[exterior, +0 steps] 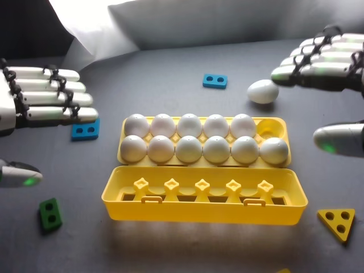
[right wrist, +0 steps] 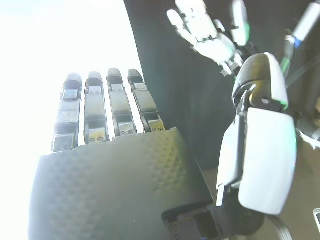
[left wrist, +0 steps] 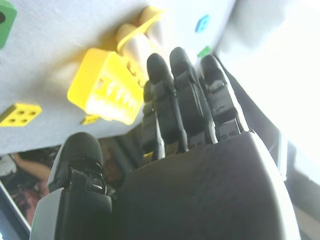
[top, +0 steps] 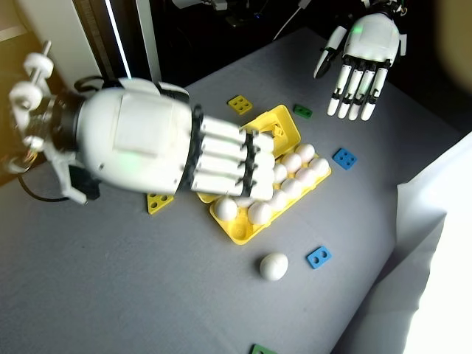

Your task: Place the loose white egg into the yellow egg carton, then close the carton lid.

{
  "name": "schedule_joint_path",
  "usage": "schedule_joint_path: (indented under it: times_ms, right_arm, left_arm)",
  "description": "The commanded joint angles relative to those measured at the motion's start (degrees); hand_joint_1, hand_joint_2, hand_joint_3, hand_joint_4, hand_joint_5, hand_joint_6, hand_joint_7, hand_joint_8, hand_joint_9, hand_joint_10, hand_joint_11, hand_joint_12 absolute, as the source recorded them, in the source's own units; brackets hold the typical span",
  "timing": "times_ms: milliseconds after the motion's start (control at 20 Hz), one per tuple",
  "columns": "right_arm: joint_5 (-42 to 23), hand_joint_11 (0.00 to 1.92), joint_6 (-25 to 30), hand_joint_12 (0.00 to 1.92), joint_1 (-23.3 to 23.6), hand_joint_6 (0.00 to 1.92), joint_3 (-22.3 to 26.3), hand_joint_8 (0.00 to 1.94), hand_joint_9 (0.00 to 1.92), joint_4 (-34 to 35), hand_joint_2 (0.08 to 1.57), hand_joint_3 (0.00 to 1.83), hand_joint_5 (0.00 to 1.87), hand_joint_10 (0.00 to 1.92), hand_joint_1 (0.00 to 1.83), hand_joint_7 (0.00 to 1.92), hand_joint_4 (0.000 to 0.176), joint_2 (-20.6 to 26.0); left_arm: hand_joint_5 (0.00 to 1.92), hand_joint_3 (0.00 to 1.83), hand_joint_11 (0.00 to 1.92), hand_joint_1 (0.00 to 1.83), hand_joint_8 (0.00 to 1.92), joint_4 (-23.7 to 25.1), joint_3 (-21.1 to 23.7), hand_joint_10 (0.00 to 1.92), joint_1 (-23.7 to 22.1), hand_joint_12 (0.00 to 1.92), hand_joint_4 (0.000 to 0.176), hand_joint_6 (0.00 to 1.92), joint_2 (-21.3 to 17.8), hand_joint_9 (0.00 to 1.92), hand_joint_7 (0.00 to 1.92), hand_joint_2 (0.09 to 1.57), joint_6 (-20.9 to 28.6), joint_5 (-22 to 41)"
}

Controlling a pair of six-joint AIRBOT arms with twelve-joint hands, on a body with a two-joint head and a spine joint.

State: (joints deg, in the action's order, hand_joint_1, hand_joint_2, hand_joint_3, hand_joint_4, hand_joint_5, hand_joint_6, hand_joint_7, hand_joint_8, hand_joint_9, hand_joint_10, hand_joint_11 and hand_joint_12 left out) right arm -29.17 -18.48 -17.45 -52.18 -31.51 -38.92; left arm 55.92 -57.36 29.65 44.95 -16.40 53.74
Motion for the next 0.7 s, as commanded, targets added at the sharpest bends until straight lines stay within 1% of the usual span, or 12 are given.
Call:
schedule_joint_path:
  times_ms: [0, 100, 150, 200, 250, 300, 400, 450, 500, 600, 650]
  right_arm:
    - [-5.1, 0.0, 0.2, 0.3, 0.5, 0.0, -0.1, 0.0, 0.14, 2.7, 1.23, 0.01, 0.17, 0.01, 0.0, 0.18, 0.0, 0.6]
    - [-3.5, 0.0, -0.2, 0.27, 0.9, 0.0, -0.1, 0.0, 0.12, 4.3, 1.23, 0.0, 0.17, 0.0, 0.0, 0.17, 0.0, 0.5]
    - [-0.8, 0.0, -3.5, 0.2, 1.5, 0.0, -0.2, 0.0, 0.09, 7.4, 1.21, 0.0, 0.14, 0.0, 0.0, 0.14, 0.0, 0.3]
    - [0.5, 0.0, -7.1, 0.19, 1.6, 0.0, -0.4, 0.0, 0.09, 10.7, 1.21, 0.0, 0.14, 0.0, 0.0, 0.14, 0.0, 0.1]
    - [0.8, 0.0, -9.2, 0.19, 1.5, 0.0, -1.3, 0.0, 0.09, 14.0, 1.21, 0.0, 0.14, 0.0, 0.0, 0.14, 0.0, -0.1]
    - [0.8, 0.0, -9.2, 0.25, 1.4, 0.0, -2.3, 0.0, 0.1, 15.9, 1.21, 0.0, 0.16, 0.0, 0.0, 0.14, 0.0, -0.3]
    - [0.6, 0.0, -9.6, 0.2, 1.2, 0.0, -4.6, 0.0, 0.08, 19.8, 1.21, 0.0, 0.16, 0.0, 0.0, 0.14, 0.0, -0.8]
    - [0.7, 0.0, -12.3, 0.23, 1.3, 0.0, -5.8, 0.0, 0.09, 22.4, 1.21, 0.0, 0.16, 0.0, 0.0, 0.14, 0.0, -1.4]
    - [1.7, 0.0, -15.3, 0.25, 1.9, 0.0, -6.5, 0.01, 0.11, 23.0, 1.21, 0.0, 0.17, 0.01, 0.0, 0.16, 0.0, -1.9]
    - [2.3, 0.0, -24.4, 0.25, 2.5, 0.0, -6.7, 0.0, 0.12, 27.4, 1.21, 0.0, 0.17, 0.0, 0.0, 0.16, 0.0, -2.3]
    - [2.3, 0.0, -26.4, 0.26, 2.6, 0.0, -6.8, 0.0, 0.12, 28.4, 1.21, 0.0, 0.17, 0.0, 0.0, 0.16, 0.0, -2.4]
  left_arm:
    - [0.0, 0.04, 0.0, 0.0, 0.0, -3.8, -0.5, 0.0, -0.5, 0.0, 0.0, 0.0, -1.0, 0.0, 0.0, 1.26, 0.1, 3.3]
    - [0.0, 0.03, 0.0, 0.0, 0.0, -3.7, -0.6, 0.0, -0.7, 0.0, 0.0, 0.0, -0.9, 0.0, 0.0, 1.26, -0.2, 3.1]
    - [0.0, 0.03, 0.0, 0.0, 0.0, -3.3, -0.7, 0.0, -0.8, 0.0, 0.0, 0.0, -0.9, 0.0, 0.0, 1.26, -0.2, 3.2]
    - [0.0, 0.03, 0.0, 0.0, 0.0, -3.2, -0.8, 0.0, -0.8, 0.0, 0.0, 0.0, -0.9, 0.0, 0.0, 1.26, -0.2, 3.3]
    - [0.0, 0.03, 0.0, 0.0, 0.0, -2.8, -1.0, 0.0, -0.8, 0.0, 0.0, 0.0, -0.9, 0.0, 0.0, 1.26, -0.2, 3.4]
    - [0.0, 0.03, 0.0, 0.0, 0.0, -2.4, -1.0, 0.0, -0.8, 0.0, 0.0, 0.0, -0.9, 0.0, 0.0, 1.26, 0.1, 3.6]
    - [0.0, 0.03, 0.0, 0.0, 0.0, -0.3, -1.0, 0.0, -1.0, 0.0, 0.0, 0.0, -1.0, 0.0, 0.0, 1.27, 2.3, 3.7]
    - [0.0, 0.03, 0.0, 0.0, 0.0, 0.9, -1.0, 0.0, -1.3, 0.0, 0.0, 0.0, -0.9, 0.0, 0.0, 1.27, 3.6, 3.7]
    - [0.0, 0.03, 0.0, 0.0, 0.0, 1.0, -1.0, 0.0, -1.3, 0.0, 0.0, 0.0, -0.9, 0.0, 0.0, 1.27, 3.9, 3.7]
    - [0.03, 0.03, 0.0, 0.0, 0.0, 2.9, -1.2, 0.0, -2.0, 0.0, 0.0, 0.01, -1.0, 0.0, 0.0, 1.27, 4.9, 3.7]
    - [0.02, 0.02, 0.0, 0.0, 0.0, 3.9, -1.4, 0.0, -2.4, 0.0, 0.0, 0.01, -1.0, 0.0, 0.0, 1.26, 6.0, 3.7]
